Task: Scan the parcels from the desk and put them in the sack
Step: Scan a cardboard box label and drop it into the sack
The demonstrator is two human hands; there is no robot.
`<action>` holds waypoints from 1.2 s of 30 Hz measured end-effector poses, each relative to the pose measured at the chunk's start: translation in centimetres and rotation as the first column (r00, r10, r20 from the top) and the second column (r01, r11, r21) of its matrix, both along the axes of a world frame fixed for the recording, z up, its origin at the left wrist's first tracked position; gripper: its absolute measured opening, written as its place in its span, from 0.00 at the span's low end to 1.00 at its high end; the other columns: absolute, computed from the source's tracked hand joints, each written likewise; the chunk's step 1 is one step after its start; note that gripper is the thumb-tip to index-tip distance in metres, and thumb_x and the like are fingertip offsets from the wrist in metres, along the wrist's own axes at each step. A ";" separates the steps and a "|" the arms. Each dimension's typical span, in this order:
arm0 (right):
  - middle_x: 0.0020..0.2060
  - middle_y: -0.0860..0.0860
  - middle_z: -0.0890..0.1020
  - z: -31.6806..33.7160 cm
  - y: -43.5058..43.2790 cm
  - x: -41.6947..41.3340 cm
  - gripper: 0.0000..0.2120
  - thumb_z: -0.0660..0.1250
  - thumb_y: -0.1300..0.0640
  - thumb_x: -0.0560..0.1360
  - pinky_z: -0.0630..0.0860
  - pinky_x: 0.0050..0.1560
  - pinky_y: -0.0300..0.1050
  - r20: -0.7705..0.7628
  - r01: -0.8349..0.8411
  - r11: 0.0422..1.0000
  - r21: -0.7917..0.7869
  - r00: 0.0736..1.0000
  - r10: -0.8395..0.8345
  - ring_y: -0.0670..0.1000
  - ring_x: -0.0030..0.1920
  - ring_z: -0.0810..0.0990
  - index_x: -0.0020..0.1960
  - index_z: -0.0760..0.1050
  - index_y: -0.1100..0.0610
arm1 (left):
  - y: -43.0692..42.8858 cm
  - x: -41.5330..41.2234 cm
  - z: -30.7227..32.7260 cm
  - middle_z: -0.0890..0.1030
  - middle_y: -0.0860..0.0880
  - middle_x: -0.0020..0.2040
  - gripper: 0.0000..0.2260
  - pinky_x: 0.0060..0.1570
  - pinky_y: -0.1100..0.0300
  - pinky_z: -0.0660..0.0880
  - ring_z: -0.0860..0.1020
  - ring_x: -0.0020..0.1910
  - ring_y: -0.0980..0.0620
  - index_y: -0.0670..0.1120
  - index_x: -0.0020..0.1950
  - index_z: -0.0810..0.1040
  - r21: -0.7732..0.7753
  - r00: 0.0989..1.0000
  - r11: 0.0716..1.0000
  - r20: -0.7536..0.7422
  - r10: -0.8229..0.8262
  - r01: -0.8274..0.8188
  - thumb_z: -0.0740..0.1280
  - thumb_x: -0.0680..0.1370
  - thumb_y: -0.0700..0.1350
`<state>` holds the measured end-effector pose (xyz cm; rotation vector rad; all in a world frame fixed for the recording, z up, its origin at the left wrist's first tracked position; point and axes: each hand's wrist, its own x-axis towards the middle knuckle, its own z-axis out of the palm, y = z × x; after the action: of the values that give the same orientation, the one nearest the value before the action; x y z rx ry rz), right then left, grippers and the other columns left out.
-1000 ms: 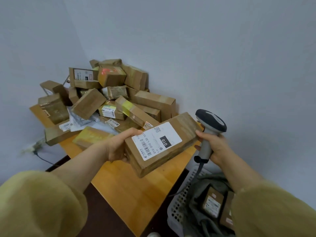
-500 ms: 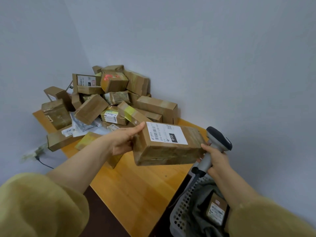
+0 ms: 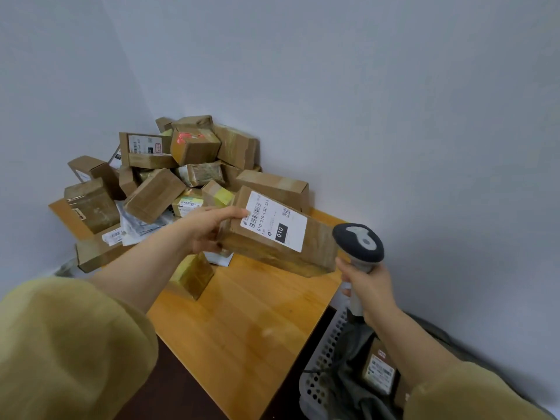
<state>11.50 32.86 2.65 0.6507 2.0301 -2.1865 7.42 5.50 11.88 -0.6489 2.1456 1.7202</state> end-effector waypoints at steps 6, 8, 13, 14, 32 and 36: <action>0.24 0.53 0.76 4.3 -0.4 2.8 0.12 0.74 0.57 0.71 0.75 0.32 0.45 -0.050 -0.370 0.914 0.168 0.922 0.383 0.49 0.24 0.72 0.35 0.74 0.61 | 0.2 -1.7 2.3 0.77 0.44 0.59 0.38 0.55 0.48 0.77 0.78 0.53 0.46 0.44 0.68 0.72 -0.184 0.988 0.983 -0.154 0.001 -0.029 0.80 0.61 0.52; 0.23 0.52 0.73 5.6 -0.6 3.4 0.10 0.74 0.60 0.71 0.72 0.29 0.43 -0.070 -0.403 0.898 0.179 0.905 0.420 0.48 0.23 0.69 0.36 0.74 0.60 | 0.7 -2.0 3.0 0.77 0.45 0.58 0.39 0.54 0.48 0.77 0.77 0.55 0.46 0.45 0.66 0.74 -0.234 0.985 0.972 -0.169 -0.032 -0.008 0.81 0.58 0.54; 0.23 0.52 0.71 8.2 -0.4 4.3 0.06 0.73 0.64 0.70 0.70 0.29 0.43 -0.117 -0.423 0.880 0.217 0.883 0.454 0.48 0.23 0.67 0.39 0.76 0.61 | 1.7 -2.4 3.7 0.78 0.45 0.58 0.39 0.57 0.47 0.76 0.76 0.55 0.46 0.49 0.61 0.78 -0.331 0.983 0.942 -0.150 -0.105 0.050 0.80 0.52 0.57; 0.24 0.52 0.72 8.5 -0.2 4.5 0.06 0.73 0.64 0.70 0.71 0.29 0.43 -0.119 -0.426 0.875 0.232 0.880 0.460 0.48 0.23 0.68 0.39 0.76 0.60 | 1.9 -2.5 3.6 0.78 0.45 0.58 0.37 0.56 0.48 0.76 0.76 0.54 0.46 0.49 0.61 0.79 -0.343 0.982 0.937 -0.149 -0.118 0.060 0.80 0.53 0.57; 0.26 0.52 0.72 9.4 1.6 6.0 0.10 0.71 0.67 0.71 0.71 0.27 0.40 -0.121 -0.395 0.871 0.292 0.888 0.443 0.44 0.20 0.68 0.36 0.74 0.58 | 4.2 -3.4 3.7 0.77 0.47 0.58 0.16 0.51 0.50 0.75 0.75 0.57 0.45 0.53 0.43 0.80 -0.379 0.970 0.917 -0.153 -0.190 0.120 0.80 0.61 0.54; 0.27 0.53 0.73 9.2 1.8 5.9 0.09 0.72 0.66 0.71 0.71 0.27 0.39 -0.099 -0.383 0.875 0.296 0.899 0.427 0.45 0.21 0.69 0.36 0.74 0.58 | 4.5 -3.8 3.4 0.79 0.46 0.59 0.22 0.56 0.47 0.75 0.76 0.58 0.44 0.51 0.47 0.80 -0.374 0.972 0.918 -0.130 -0.193 0.132 0.80 0.58 0.56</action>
<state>17.45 34.67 11.80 0.0421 2.3106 -1.7874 3.57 9.97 15.31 -0.4084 2.5856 1.3413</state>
